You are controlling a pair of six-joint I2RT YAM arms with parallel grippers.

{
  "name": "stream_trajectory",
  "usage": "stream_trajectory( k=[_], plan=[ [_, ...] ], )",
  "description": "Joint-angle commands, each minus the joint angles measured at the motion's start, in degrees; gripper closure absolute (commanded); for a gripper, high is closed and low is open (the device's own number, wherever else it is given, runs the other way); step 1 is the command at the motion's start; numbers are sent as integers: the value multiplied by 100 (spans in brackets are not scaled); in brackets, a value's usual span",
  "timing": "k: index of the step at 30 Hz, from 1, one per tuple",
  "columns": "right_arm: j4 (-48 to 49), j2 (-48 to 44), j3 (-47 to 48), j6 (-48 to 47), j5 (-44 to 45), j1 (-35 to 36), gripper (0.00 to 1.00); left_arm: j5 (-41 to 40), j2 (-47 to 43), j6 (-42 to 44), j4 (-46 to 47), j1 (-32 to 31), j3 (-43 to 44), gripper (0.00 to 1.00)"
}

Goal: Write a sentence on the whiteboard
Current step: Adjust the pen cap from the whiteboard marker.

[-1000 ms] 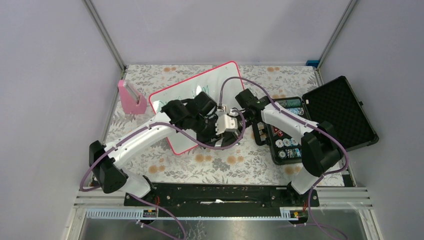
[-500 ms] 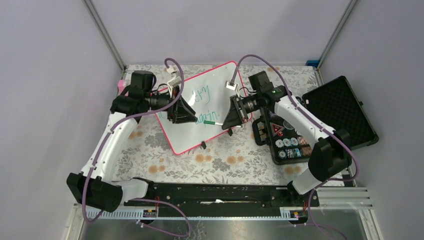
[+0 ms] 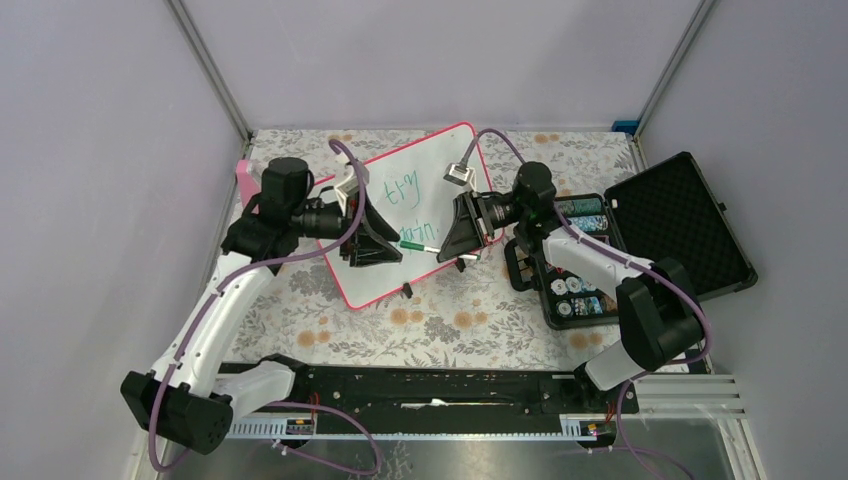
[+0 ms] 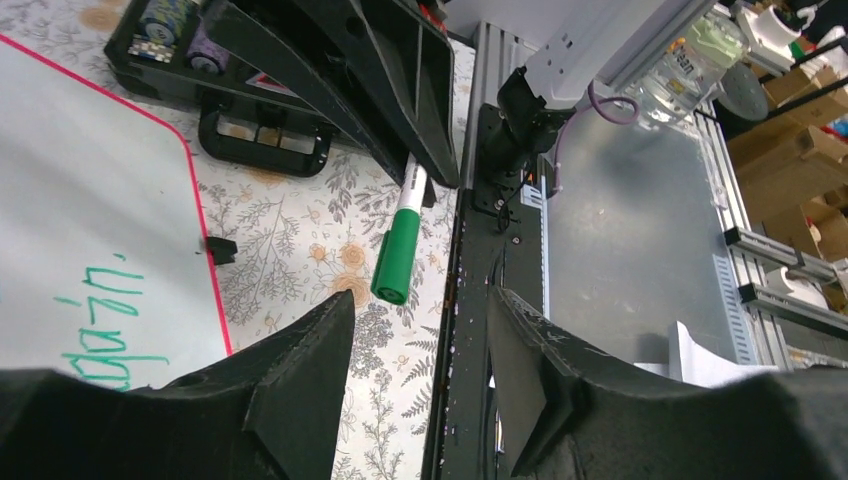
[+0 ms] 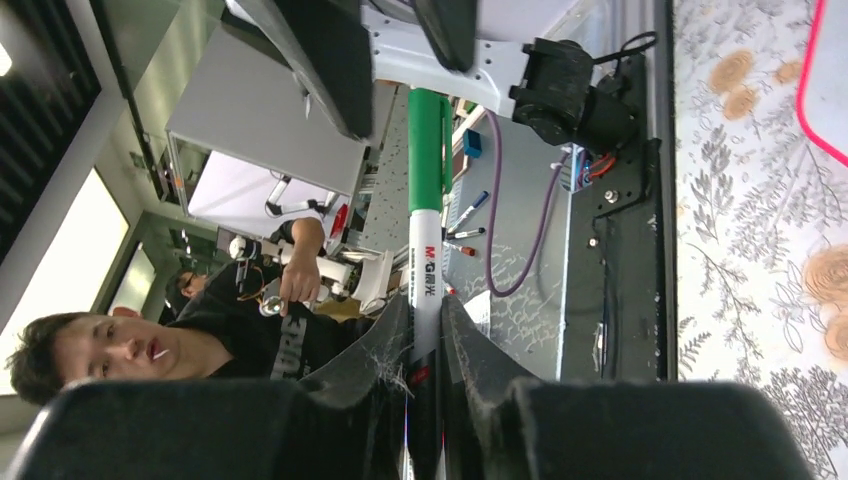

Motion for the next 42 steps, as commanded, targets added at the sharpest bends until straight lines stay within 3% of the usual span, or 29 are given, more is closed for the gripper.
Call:
stream_trajectory(
  k=[1,9,17,21,28,42],
  plan=[
    [2330,53,61,1726,-302,168,100,-247,24,183,337,-320,23,45],
    [2317,84,13,1710,-319,300,100,-126,121,225,338,-496,7,45],
    [2184,102,13,1636,-287,306,100,140,145,165,338,-672,6,52],
    [2103,103,15,1588,-282,307,100,159,147,184,347,-777,-5,66],
    [1979,141,60,1563,-317,387,100,119,203,260,347,-1024,-163,99],
    [1912,265,214,1541,-275,611,100,-18,573,287,338,-1488,-24,100]
  ],
)
